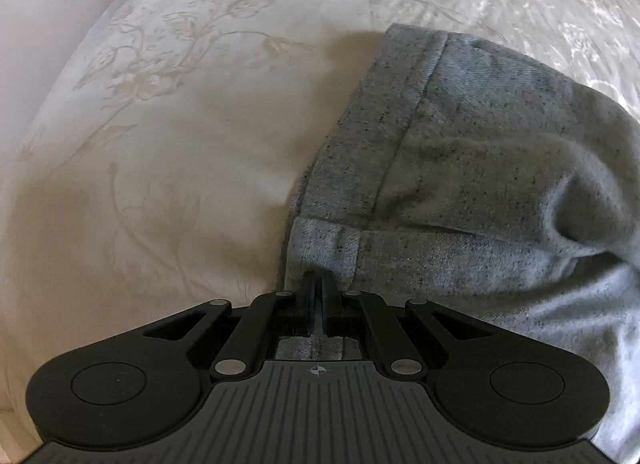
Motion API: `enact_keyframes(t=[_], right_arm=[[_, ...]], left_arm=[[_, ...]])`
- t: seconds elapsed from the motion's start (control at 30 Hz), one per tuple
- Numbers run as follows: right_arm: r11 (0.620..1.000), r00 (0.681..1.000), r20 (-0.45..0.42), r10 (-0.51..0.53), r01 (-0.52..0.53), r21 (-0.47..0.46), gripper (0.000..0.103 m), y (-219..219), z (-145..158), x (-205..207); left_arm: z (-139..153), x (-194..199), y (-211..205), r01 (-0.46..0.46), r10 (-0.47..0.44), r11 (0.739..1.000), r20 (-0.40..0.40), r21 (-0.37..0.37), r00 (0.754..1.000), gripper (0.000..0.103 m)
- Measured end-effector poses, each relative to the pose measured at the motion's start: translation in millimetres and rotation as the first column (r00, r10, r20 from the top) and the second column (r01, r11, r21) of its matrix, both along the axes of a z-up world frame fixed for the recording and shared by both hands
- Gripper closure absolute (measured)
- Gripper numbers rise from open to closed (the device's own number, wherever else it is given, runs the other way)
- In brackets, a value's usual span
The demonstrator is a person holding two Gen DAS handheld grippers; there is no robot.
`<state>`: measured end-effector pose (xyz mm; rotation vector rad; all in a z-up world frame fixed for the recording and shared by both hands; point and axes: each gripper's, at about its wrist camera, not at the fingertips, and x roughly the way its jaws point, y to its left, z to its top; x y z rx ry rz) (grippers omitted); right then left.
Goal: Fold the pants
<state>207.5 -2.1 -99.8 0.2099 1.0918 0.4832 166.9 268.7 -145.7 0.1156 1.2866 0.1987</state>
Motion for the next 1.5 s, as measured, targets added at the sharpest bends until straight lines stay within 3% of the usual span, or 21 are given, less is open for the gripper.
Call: enact_keyframes(t=[0.07,0.23,0.33,0.43,0.5,0.63,0.83,0.9,0.97,1.13,1.27,1.33,1.43,1.5], right_arm=[[0.999,0.999,-0.030,0.032,-0.033,-0.011,0.020,16,-12,23],[0.990,0.980,-0.144,0.139,-0.139,0.013,0.022,38,-43,51],[0.982,0.966,-0.176,0.189,-0.181,0.061,0.086,43,-50,49],[0.973,0.972,-0.068,0.224,-0.220,0.063,0.086,52,-18,27],[0.959,0.961,0.011,0.276,-0.276,0.056,0.087,58,13,-2],[0.907,0.901,0.103,0.422,-0.422,-0.023,0.087,78,48,-74],[0.789,0.798,0.033,0.602,-0.588,-0.179,0.088,112,13,-155],[0.768,0.783,0.016,0.621,-0.605,-0.211,0.088,116,3,-167],[0.773,0.790,0.016,0.613,-0.595,-0.222,0.088,117,0,-174],[0.776,0.791,0.032,0.612,-0.592,-0.218,0.088,113,9,-182],[0.737,0.755,0.028,0.655,-0.630,-0.245,0.088,117,3,-192],[0.724,0.747,0.017,0.664,-0.637,-0.264,0.087,120,-4,-195],[0.748,0.775,0.001,0.632,-0.609,-0.264,0.084,123,-10,-191],[0.771,0.796,-0.003,0.605,-0.587,-0.245,0.079,122,-7,-185]], left_arm=[[0,-2,4,0.006,-0.005,1.000,0.008,-0.020,1.000,0.099],[0,-8,22,-0.012,0.016,0.994,0.039,-0.108,0.999,0.099],[2,-8,27,-0.021,0.027,0.990,0.044,-0.139,0.999,0.100],[14,-11,36,-0.050,0.063,0.983,0.069,-0.179,0.996,0.100],[30,-20,47,-0.099,0.117,0.983,0.120,-0.152,0.986,0.100],[63,-39,77,-0.189,0.214,0.973,0.210,-0.133,0.954,0.100],[98,-53,94,-0.225,0.249,0.968,0.295,-0.115,0.923,0.100],[103,-51,86,-0.184,0.211,0.976,0.308,-0.114,0.928,0.100],[104,-51,72,-0.126,0.155,0.986,0.316,-0.110,0.936,0.100],[91,-54,26,0.029,0.007,0.992,0.291,-0.120,0.957,0.100],[77,-61,7,0.087,-0.052,0.988,0.255,-0.127,0.966,0.100],[63,-67,4,0.110,-0.078,0.982,0.199,-0.152,0.977,0.100],[30,-85,4,0.109,-0.100,0.980,0.062,-0.166,0.993,0.100],[14,-100,4,0.121,-0.119,0.983,0.019,-0.138,0.993,0.100]])
